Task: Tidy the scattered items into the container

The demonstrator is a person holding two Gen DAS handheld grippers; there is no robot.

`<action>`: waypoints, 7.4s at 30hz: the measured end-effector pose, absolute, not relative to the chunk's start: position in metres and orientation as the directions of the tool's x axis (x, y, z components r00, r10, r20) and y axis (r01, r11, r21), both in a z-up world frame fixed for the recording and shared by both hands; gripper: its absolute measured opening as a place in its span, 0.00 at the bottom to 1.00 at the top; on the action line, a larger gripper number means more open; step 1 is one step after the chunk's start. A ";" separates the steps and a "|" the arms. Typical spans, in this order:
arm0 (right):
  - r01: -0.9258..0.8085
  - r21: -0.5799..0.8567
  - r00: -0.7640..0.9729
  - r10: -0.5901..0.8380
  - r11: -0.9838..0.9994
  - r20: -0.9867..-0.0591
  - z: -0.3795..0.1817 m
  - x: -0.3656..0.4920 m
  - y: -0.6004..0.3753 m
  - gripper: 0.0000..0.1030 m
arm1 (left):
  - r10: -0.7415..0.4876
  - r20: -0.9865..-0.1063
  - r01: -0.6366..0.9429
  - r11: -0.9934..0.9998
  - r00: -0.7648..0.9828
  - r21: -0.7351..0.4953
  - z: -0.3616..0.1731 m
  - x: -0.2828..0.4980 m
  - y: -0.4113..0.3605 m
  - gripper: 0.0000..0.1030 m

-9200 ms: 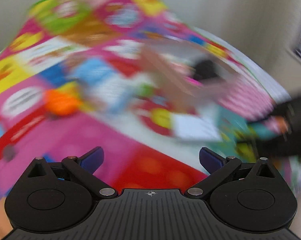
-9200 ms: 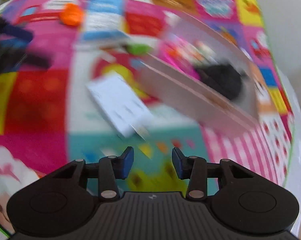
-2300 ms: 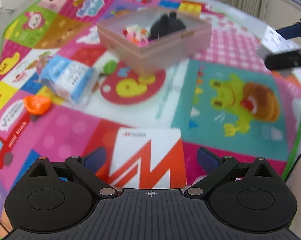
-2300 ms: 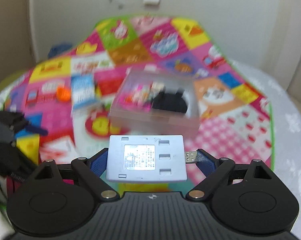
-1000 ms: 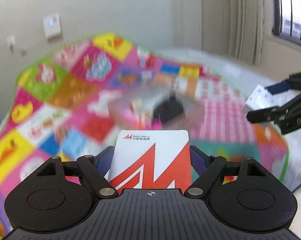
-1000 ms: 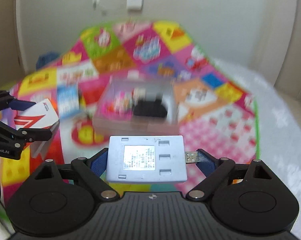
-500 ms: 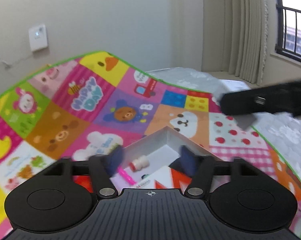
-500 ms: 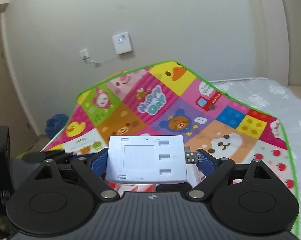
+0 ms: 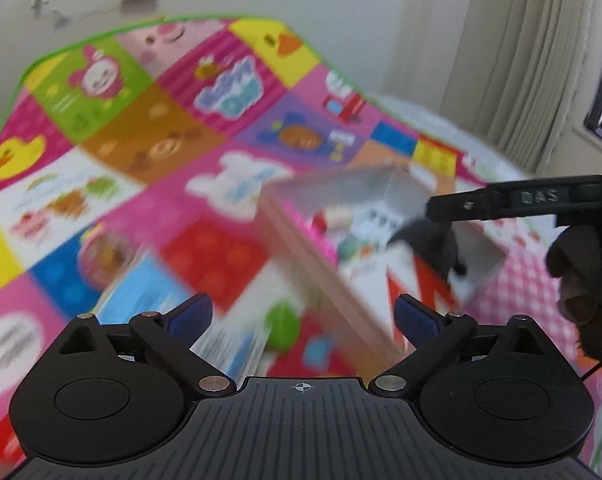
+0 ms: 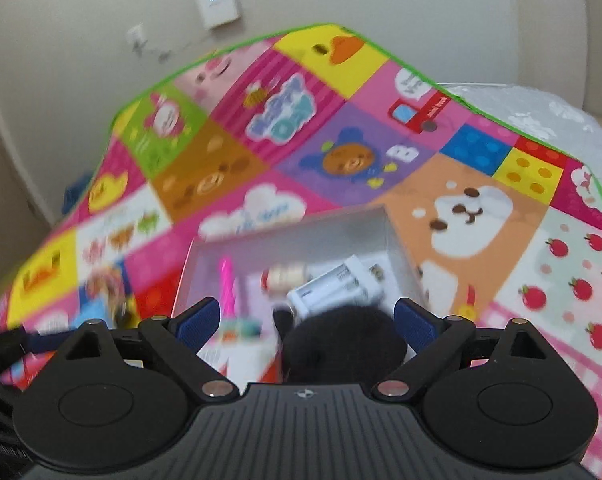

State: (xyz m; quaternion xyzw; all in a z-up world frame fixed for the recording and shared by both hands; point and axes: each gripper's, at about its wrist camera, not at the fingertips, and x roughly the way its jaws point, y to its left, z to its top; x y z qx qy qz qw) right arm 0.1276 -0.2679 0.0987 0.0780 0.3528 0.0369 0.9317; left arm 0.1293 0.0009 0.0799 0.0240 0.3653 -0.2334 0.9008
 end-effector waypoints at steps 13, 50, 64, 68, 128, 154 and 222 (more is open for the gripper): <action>-0.281 0.091 0.675 0.264 0.955 -0.689 0.108 0.090 -0.118 0.92 | 0.130 -0.691 -0.255 0.963 0.711 -0.082 0.079 0.090 0.157 1.00; -0.513 -0.353 0.525 -0.039 0.782 -0.850 0.052 -0.012 -0.149 0.55 | -0.097 -0.644 0.122 0.992 0.759 -0.005 0.056 0.100 0.110 1.00; -0.194 -0.114 0.684 0.051 0.974 -0.728 0.090 -0.053 -0.260 0.74 | -0.072 -0.673 0.280 0.937 0.736 0.207 0.044 0.196 0.022 0.70; -0.120 -0.021 0.688 0.068 0.993 -0.722 0.088 -0.014 -0.280 0.74 | -0.062 -0.709 0.272 0.944 0.702 0.188 0.032 0.208 0.020 0.66; -0.037 -0.071 0.667 -0.028 0.997 -0.744 0.066 -0.014 -0.243 0.99 | -0.241 -0.745 0.303 0.951 0.622 -0.054 0.054 0.044 0.047 0.98; 0.534 0.251 0.734 -0.295 0.808 -0.612 0.062 -0.056 -0.336 1.00 | -0.220 -0.728 0.326 0.945 0.649 0.006 0.018 0.047 -0.030 0.99; -0.291 -0.068 0.628 0.137 0.954 -0.766 0.065 -0.010 -0.244 1.00 | -0.334 -0.746 0.421 0.904 0.577 -0.079 0.016 0.066 0.023 1.00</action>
